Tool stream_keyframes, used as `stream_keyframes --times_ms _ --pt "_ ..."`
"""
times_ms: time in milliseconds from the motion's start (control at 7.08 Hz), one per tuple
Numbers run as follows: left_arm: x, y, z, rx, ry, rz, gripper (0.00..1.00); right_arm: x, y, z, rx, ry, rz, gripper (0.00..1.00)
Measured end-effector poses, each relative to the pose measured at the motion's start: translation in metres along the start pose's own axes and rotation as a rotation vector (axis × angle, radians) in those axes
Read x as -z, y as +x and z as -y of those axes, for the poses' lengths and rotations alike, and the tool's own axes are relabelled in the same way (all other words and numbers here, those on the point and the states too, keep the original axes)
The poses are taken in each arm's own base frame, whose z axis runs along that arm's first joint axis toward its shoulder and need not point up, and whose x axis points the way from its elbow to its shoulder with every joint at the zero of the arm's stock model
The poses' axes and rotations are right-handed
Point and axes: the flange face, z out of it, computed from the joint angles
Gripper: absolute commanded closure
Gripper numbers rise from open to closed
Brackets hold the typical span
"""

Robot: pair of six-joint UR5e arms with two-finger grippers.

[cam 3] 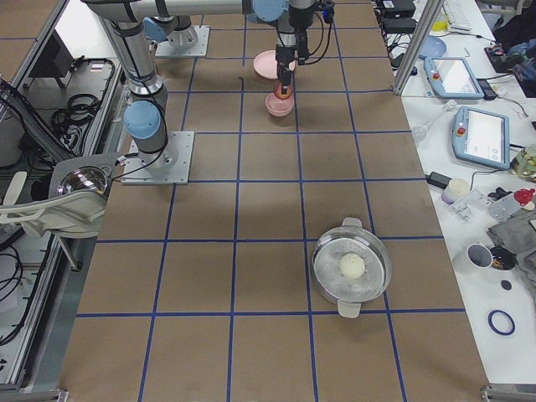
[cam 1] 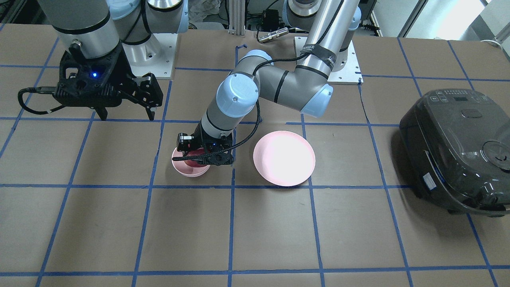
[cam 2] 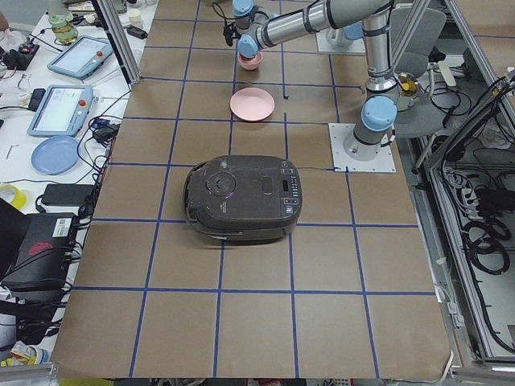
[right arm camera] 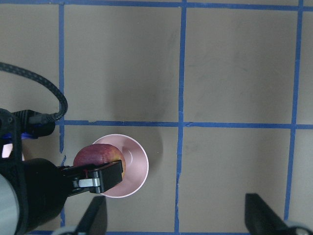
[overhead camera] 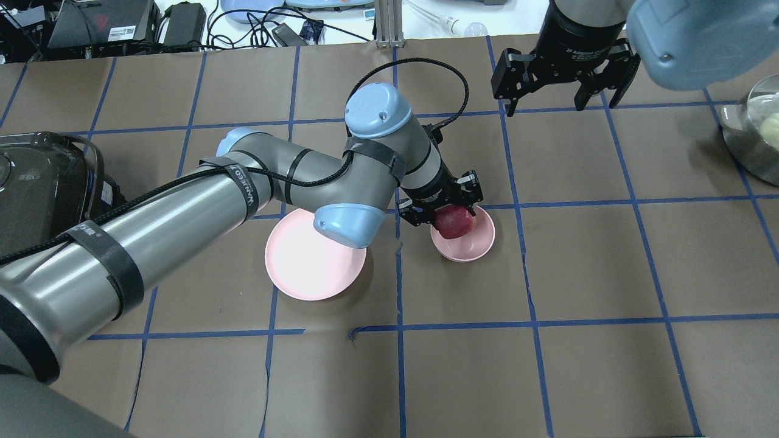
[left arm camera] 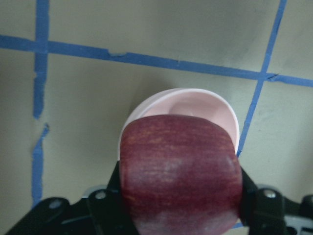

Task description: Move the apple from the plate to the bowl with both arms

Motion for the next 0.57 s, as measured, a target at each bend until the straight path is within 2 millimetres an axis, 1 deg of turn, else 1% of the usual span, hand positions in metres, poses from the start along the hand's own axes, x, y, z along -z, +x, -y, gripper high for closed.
stream_keyframes --times_ms 141,283,424,565 --pt "-0.011 0.002 0.001 0.004 0.002 -0.005 0.2 0.005 0.0 0.001 -0.001 0.015 0.0 0.0" --pt "-0.019 0.002 0.002 0.006 0.001 -0.007 0.07 0.009 0.0 0.001 -0.001 0.026 0.0 0.0" --pt "-0.022 0.003 0.001 0.007 0.0 -0.009 0.0 0.012 0.0 0.002 -0.001 0.034 0.001 0.0" --pt "-0.019 0.004 0.001 0.008 0.003 -0.015 0.0 0.013 0.0 0.003 -0.001 0.037 0.001 0.0"
